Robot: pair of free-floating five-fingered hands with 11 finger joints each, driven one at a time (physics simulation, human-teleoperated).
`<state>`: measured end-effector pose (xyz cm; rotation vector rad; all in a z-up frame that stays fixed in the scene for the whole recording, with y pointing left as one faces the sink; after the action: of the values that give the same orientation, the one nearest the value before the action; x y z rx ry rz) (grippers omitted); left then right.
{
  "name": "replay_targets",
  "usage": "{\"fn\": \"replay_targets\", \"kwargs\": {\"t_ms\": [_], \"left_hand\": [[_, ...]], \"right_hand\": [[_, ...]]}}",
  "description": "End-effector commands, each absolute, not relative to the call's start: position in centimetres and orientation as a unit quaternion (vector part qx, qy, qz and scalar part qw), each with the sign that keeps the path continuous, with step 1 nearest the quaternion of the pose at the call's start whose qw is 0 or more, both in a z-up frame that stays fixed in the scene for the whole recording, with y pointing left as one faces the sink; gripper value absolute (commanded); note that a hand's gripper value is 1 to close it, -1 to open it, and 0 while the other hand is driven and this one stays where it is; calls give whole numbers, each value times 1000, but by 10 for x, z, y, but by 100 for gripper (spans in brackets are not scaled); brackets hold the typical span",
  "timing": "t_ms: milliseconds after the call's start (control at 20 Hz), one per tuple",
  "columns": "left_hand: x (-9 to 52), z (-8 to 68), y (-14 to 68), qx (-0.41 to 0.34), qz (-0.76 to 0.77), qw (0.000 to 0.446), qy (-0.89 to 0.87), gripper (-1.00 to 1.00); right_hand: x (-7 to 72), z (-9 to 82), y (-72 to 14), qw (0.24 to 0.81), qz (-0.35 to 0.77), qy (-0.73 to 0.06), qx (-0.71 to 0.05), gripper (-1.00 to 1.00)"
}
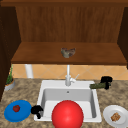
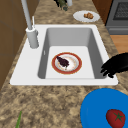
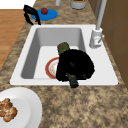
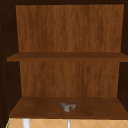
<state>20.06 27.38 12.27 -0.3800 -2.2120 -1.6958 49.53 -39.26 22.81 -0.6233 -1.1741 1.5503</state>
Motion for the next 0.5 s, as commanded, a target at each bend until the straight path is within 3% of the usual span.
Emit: {"fn": "replay_targets", "kwargs": {"t_ms": [0, 450], "left_hand": [[201, 123, 274, -133, -595, 164, -776, 0], [201, 123, 274, -133, -595, 164, -776, 0]], "right_hand": [[513, 223, -418, 517, 653, -488, -261, 100], [539, 169, -468, 499, 666, -480, -277, 100]]}}
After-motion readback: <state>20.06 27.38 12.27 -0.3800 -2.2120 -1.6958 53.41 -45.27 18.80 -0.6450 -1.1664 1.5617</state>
